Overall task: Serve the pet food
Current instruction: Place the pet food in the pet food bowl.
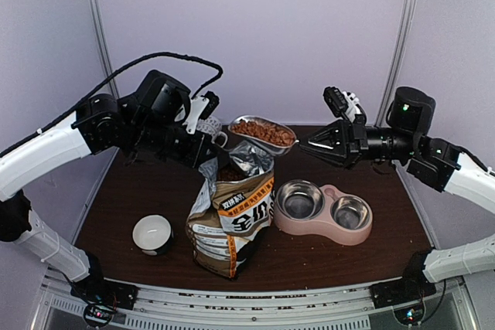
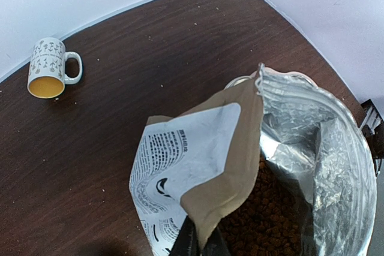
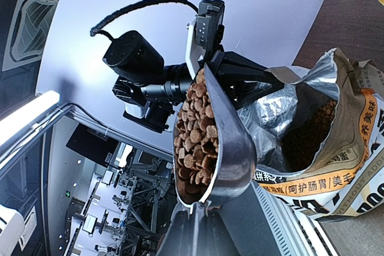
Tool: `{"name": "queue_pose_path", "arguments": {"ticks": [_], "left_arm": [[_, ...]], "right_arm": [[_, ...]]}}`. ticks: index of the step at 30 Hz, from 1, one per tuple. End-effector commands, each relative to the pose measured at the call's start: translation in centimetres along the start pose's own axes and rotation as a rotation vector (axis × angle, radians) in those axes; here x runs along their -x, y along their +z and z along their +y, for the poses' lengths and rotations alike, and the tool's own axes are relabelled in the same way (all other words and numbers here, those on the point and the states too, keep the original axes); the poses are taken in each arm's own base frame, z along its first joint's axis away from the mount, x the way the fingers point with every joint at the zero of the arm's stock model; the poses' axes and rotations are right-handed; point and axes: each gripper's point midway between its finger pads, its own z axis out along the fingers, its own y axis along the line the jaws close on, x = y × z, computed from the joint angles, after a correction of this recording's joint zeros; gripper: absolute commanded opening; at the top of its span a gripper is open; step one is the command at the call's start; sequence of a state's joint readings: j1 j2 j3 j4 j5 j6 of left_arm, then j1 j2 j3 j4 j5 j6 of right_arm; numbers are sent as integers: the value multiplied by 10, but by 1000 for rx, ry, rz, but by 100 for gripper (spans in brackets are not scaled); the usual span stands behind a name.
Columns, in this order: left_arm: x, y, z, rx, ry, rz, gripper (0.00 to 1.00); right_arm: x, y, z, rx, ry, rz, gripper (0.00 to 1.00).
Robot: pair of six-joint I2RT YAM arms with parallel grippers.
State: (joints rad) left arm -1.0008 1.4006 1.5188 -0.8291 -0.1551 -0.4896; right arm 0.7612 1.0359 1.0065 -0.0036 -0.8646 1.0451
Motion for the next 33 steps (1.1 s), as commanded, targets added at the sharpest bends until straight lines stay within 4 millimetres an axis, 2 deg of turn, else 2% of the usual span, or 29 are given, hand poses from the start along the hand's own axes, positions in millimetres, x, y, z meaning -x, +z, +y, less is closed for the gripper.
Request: {"name": "queue_pose_path", "arguments": {"ticks": [1,8,16,22,27,33], "left_arm": [[67,-37,-5,-50,-59,-251,5],[67,-37,3,-32,-88,-255,5],[65,-36,7,-28,-102,-253,5],[64,-36,9,-29,-104,-251,5],[63,-36,10,-28,-105,-250,5],[66,-38,9,-33,-99,-258,5]], "right_arm": [[15,-10,18,31,-55,-79,0],[28,-27,1,-47,-27,-163,0],[44,-56,-17,-121,-1,-257,0],[49,-80,-41,-204,6,-325,0],[45,-91,-62,-244,16,-355,0],[30,-93,-93,-298,18,-345,0]]}}
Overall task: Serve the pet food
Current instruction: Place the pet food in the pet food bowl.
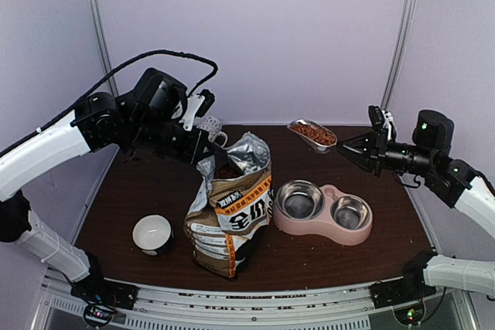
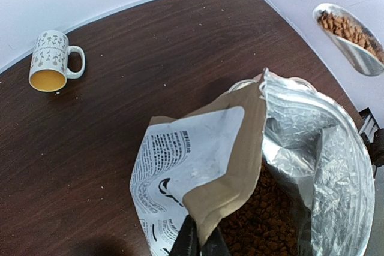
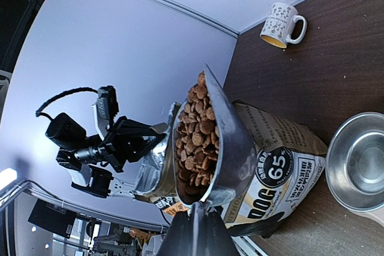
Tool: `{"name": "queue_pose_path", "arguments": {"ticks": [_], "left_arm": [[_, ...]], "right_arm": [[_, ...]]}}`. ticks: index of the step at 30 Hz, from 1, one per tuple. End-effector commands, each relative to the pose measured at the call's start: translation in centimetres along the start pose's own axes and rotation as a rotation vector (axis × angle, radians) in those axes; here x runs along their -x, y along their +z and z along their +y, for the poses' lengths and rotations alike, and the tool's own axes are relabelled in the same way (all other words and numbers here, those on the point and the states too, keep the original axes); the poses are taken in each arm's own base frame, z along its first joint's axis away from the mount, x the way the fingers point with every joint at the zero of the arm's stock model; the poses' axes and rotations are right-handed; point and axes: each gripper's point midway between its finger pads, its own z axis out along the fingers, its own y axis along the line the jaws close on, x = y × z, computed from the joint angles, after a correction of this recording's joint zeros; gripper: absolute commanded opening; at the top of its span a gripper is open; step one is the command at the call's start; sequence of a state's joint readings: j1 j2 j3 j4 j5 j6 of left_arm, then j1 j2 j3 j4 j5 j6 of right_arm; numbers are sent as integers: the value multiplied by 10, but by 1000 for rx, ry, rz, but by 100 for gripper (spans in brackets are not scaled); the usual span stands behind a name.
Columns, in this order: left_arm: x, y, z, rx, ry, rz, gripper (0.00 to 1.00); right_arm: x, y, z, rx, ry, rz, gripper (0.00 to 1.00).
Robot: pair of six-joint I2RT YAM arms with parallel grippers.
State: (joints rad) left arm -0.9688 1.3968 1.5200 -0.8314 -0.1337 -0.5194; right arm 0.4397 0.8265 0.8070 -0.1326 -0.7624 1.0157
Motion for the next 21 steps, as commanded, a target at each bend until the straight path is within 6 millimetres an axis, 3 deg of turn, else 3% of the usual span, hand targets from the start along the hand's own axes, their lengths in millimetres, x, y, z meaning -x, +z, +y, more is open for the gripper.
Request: {"name": "queue_pose_path", "arguments": {"ticks": [1,21], "left_arm": [[63,-37,-2,-42,-49,-257,5],[63,-40,-2,-46,-47,-263,5]], "right_arm": [[-3,-2,-15,-15,-50,-27,0],[-46,-6,-106,-209,-58,16,0]]}}
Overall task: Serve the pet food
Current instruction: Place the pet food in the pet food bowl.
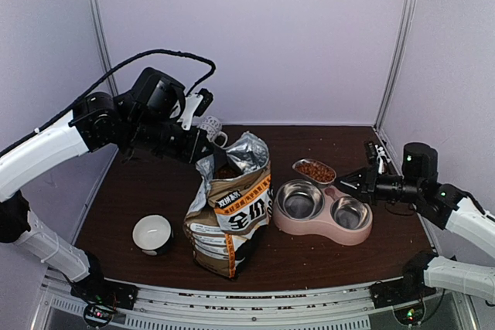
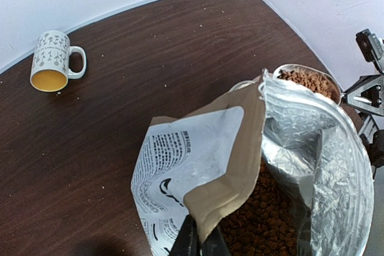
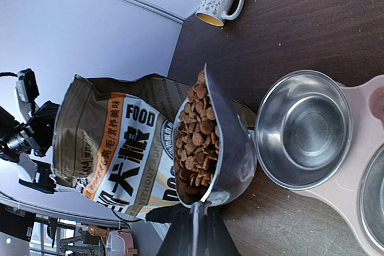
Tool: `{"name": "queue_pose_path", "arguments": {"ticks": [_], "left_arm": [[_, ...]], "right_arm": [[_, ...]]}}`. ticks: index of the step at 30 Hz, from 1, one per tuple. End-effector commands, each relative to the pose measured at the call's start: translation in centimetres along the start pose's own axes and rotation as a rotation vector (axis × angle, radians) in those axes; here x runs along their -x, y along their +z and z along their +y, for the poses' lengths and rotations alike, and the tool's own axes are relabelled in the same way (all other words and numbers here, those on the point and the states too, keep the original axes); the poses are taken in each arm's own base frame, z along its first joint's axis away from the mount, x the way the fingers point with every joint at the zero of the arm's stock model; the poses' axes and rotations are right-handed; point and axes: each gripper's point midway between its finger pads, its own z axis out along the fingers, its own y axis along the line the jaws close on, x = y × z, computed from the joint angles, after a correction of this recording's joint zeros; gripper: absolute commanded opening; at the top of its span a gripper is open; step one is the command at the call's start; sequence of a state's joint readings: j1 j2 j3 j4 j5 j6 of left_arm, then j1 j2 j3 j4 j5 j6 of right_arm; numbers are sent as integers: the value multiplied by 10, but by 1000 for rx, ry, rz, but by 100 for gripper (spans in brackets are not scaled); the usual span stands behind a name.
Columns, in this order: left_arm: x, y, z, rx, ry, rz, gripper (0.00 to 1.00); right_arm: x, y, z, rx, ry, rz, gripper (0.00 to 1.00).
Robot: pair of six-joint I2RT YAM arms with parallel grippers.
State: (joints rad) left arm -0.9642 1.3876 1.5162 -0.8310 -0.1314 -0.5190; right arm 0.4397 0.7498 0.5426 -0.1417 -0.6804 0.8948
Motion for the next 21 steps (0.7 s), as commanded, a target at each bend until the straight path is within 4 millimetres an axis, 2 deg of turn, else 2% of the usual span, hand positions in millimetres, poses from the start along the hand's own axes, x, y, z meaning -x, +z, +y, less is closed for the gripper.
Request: {"name": "queue_pose_path", "arguments": {"ticks": [1,14,21], "left_arm": [[62,-37,-4,-45,-45,-258,5],[61,-34,-4,-46,-45,-253,5],[60,-33,-4,-47,-44,-250,5]], "right_arm": [[-3,-1,-15,-38,-49,-12,0],[-22,0,-53,-192,-75,71,0],[-24,-1,-62,-261,-98,107,0]]}}
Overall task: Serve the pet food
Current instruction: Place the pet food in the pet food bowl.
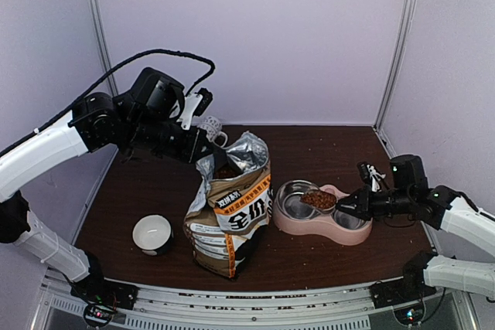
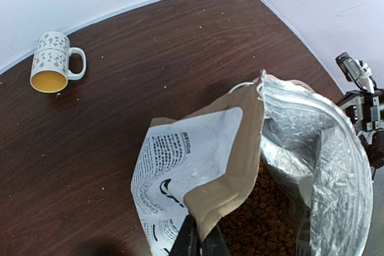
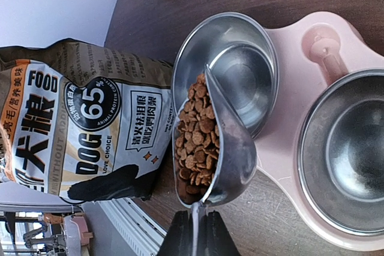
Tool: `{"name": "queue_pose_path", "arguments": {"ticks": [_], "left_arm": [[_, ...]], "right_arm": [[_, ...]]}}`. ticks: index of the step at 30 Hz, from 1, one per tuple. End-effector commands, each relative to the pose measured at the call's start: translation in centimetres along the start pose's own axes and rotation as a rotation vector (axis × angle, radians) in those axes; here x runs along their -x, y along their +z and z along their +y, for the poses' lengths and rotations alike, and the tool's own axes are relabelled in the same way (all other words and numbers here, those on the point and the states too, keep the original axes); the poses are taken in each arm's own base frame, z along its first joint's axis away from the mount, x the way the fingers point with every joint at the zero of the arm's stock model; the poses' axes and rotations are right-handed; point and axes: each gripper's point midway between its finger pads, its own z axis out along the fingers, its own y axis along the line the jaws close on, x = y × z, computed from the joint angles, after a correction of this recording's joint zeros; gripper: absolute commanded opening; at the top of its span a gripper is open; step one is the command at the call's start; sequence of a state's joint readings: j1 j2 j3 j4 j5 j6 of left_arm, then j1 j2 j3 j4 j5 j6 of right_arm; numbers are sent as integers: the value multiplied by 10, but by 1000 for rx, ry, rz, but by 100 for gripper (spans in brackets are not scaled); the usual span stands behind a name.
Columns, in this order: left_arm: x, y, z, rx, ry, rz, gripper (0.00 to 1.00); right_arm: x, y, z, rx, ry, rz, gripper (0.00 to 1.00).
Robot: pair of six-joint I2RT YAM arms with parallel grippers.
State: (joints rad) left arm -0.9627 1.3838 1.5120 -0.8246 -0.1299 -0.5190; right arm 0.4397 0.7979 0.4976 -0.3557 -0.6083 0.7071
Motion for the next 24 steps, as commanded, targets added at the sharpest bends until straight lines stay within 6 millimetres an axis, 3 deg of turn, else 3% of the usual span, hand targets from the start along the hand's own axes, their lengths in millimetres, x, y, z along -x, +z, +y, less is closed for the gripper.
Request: {"name": "queue_pose_path", "arguments": {"ticks": [1,24], "left_arm": [[59,-32,-4,-44,-41,-244,5],[58,-31,-4,-49,-35,-238,5]], "right_arm": [[13,-6,5,-33,-62,-27,0],[17,-6,11,-112,-123,22,0]]}}
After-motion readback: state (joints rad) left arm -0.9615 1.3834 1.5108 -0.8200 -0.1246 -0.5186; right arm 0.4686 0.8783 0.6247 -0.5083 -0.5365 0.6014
